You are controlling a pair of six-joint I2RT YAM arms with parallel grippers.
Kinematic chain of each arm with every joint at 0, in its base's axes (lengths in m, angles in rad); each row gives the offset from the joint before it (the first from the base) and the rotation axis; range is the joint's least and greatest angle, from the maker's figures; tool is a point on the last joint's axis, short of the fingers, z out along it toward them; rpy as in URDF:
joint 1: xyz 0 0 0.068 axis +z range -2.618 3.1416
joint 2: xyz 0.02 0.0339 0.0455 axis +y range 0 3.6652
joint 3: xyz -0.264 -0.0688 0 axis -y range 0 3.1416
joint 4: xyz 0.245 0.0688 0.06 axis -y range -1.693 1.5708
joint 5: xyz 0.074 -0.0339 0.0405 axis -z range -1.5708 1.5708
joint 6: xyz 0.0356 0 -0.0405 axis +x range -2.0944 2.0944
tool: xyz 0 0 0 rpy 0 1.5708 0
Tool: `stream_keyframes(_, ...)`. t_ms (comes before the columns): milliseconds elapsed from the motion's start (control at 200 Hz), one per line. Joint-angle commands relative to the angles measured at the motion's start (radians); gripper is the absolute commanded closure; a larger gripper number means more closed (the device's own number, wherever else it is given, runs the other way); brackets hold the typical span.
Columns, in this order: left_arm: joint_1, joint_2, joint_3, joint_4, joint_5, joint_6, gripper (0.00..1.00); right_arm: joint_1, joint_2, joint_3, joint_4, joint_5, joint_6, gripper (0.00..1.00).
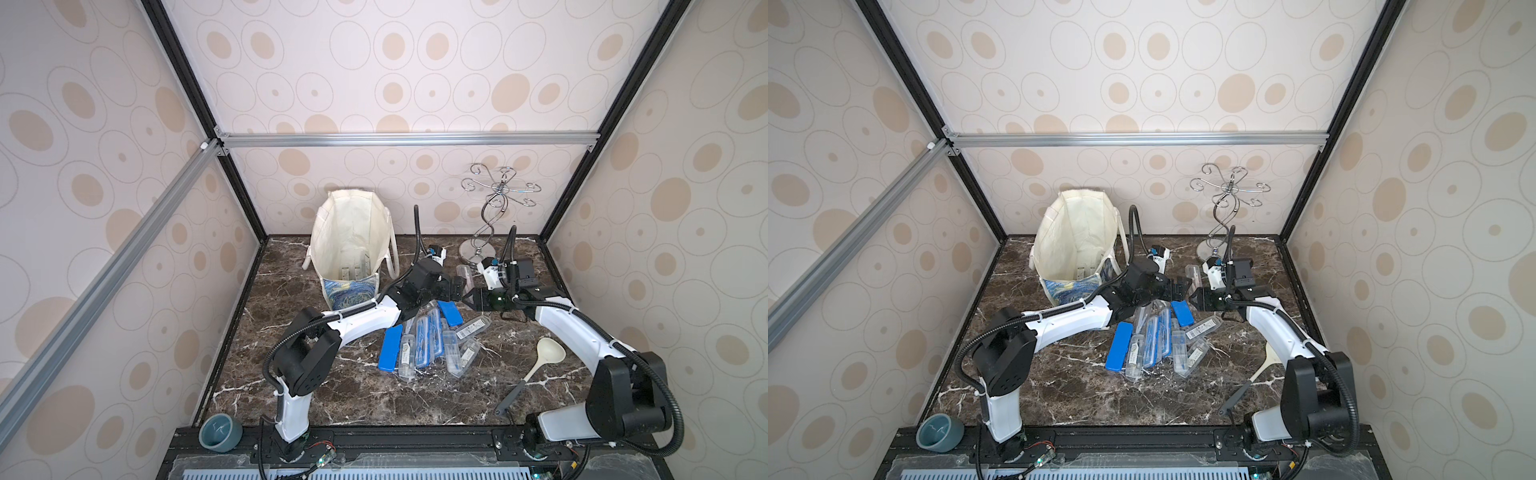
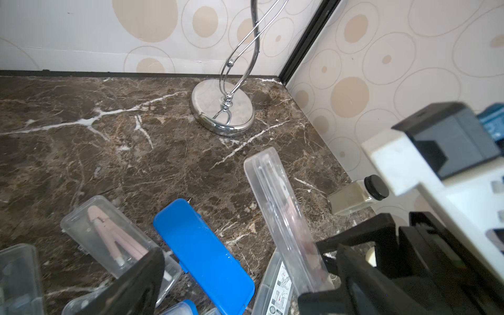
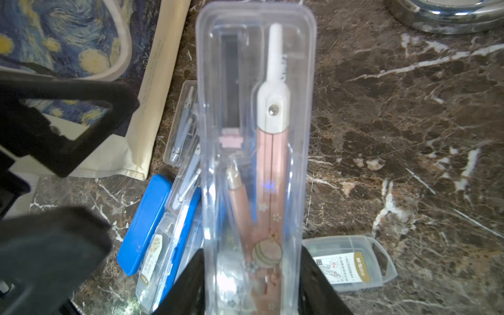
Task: Put the compass set into the canvas bag
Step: Pick up the compass set at the center of the board.
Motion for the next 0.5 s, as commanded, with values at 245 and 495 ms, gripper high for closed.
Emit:
stream_keyframes(245,0.009,0.085,0.137,0.05,0.101,-0.06,0.29,0.008,-0.088,-0.057,0.057,-0.067,0.025,0.52)
stream_keyframes(495,0.009,0.141,0.203,0.012,0.138,-0.09,0.51,0.014,-0.101,-0.068,0.082,-0.023,0.026,0.52)
